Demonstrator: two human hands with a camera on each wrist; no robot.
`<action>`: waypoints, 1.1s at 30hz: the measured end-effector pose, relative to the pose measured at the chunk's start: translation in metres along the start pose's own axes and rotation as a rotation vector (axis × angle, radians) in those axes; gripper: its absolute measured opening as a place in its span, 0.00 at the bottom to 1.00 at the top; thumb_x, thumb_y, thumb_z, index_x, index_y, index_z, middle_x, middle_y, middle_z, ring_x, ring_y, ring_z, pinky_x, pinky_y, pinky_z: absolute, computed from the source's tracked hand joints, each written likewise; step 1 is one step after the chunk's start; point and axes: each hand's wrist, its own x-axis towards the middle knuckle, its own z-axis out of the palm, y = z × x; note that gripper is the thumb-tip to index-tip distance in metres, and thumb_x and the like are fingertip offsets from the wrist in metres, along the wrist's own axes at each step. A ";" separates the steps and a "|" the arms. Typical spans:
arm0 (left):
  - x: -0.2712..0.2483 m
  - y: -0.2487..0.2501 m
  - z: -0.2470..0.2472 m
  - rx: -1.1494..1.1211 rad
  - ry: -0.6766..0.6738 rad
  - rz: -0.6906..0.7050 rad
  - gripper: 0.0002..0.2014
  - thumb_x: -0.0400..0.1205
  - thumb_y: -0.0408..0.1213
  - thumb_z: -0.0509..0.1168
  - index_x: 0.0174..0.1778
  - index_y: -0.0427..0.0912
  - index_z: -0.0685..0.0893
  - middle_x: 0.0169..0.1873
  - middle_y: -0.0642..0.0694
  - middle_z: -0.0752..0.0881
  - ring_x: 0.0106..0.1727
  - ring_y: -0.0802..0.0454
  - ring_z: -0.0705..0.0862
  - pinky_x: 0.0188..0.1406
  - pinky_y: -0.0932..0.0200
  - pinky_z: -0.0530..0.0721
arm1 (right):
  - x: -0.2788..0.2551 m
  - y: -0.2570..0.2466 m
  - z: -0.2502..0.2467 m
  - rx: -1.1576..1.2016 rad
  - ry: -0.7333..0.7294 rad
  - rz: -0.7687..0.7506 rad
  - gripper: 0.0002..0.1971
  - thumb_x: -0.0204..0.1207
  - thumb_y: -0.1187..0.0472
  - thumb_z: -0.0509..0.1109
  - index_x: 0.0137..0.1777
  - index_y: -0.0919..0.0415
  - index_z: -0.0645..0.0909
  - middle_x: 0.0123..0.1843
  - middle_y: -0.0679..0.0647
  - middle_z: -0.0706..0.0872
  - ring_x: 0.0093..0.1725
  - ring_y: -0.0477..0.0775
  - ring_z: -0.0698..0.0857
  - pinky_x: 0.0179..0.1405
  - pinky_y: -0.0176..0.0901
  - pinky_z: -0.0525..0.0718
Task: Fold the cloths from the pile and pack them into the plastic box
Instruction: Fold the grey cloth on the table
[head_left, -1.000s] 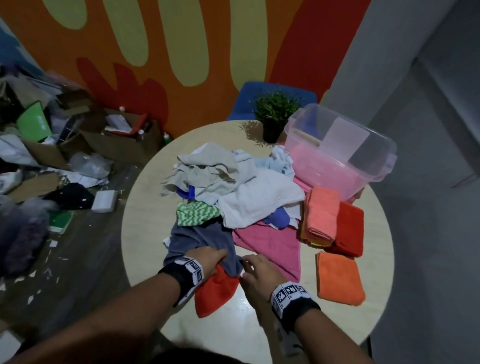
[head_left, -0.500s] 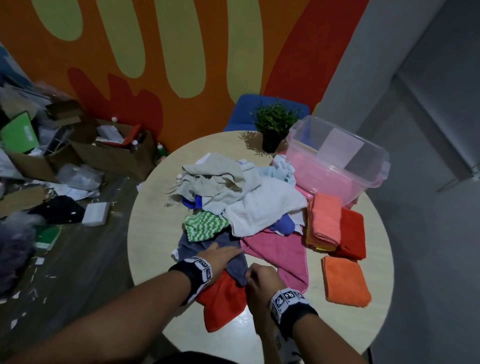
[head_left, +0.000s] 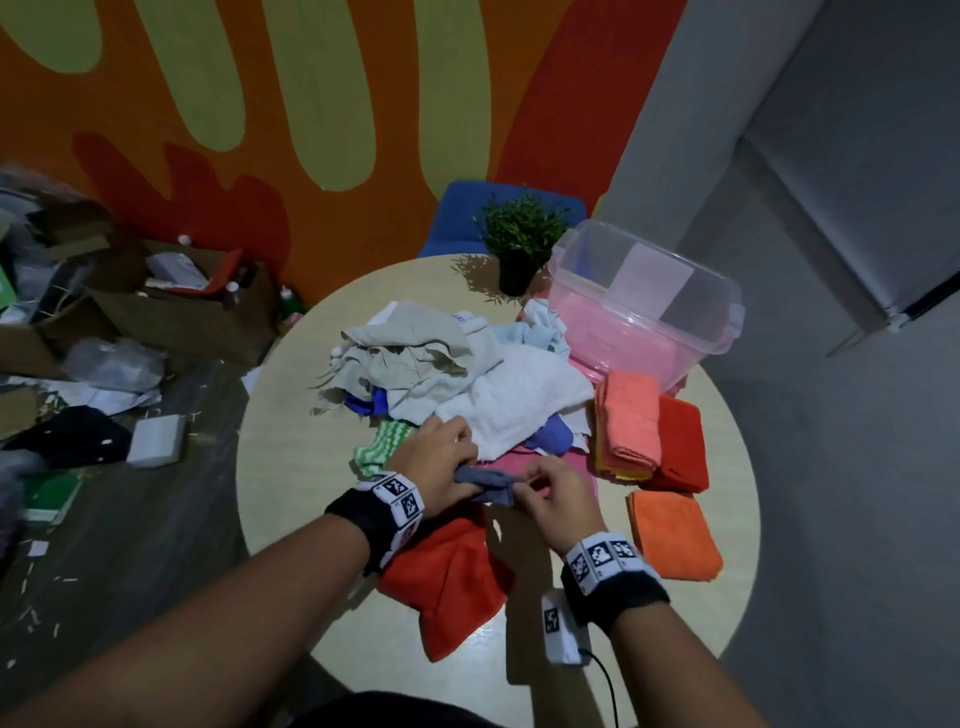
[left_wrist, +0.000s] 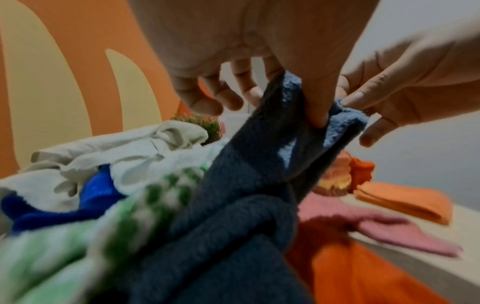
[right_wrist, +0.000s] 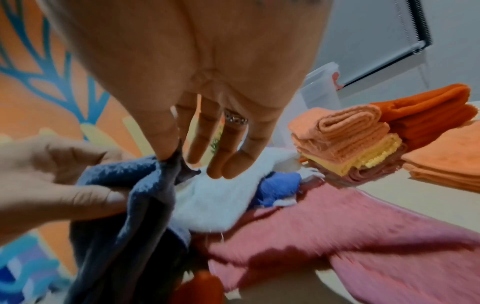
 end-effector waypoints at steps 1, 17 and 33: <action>0.003 0.001 -0.007 -0.032 0.023 0.002 0.18 0.70 0.60 0.62 0.38 0.48 0.84 0.48 0.52 0.80 0.52 0.48 0.75 0.44 0.53 0.74 | 0.001 -0.005 -0.008 0.063 0.037 0.007 0.12 0.74 0.66 0.75 0.38 0.48 0.79 0.43 0.44 0.87 0.44 0.41 0.85 0.42 0.27 0.78; 0.046 0.019 -0.132 -0.812 0.129 -0.022 0.08 0.72 0.38 0.71 0.32 0.40 0.79 0.30 0.34 0.80 0.32 0.51 0.78 0.34 0.59 0.73 | 0.001 -0.039 -0.144 0.037 0.222 -0.207 0.05 0.78 0.65 0.74 0.48 0.54 0.88 0.42 0.45 0.89 0.43 0.41 0.86 0.46 0.26 0.79; 0.061 0.016 -0.168 -0.653 0.121 -0.027 0.08 0.70 0.40 0.71 0.37 0.44 0.78 0.36 0.41 0.85 0.38 0.52 0.82 0.40 0.54 0.77 | 0.008 -0.038 -0.203 0.303 0.678 -0.214 0.14 0.83 0.67 0.64 0.50 0.43 0.81 0.48 0.42 0.87 0.50 0.43 0.85 0.56 0.44 0.82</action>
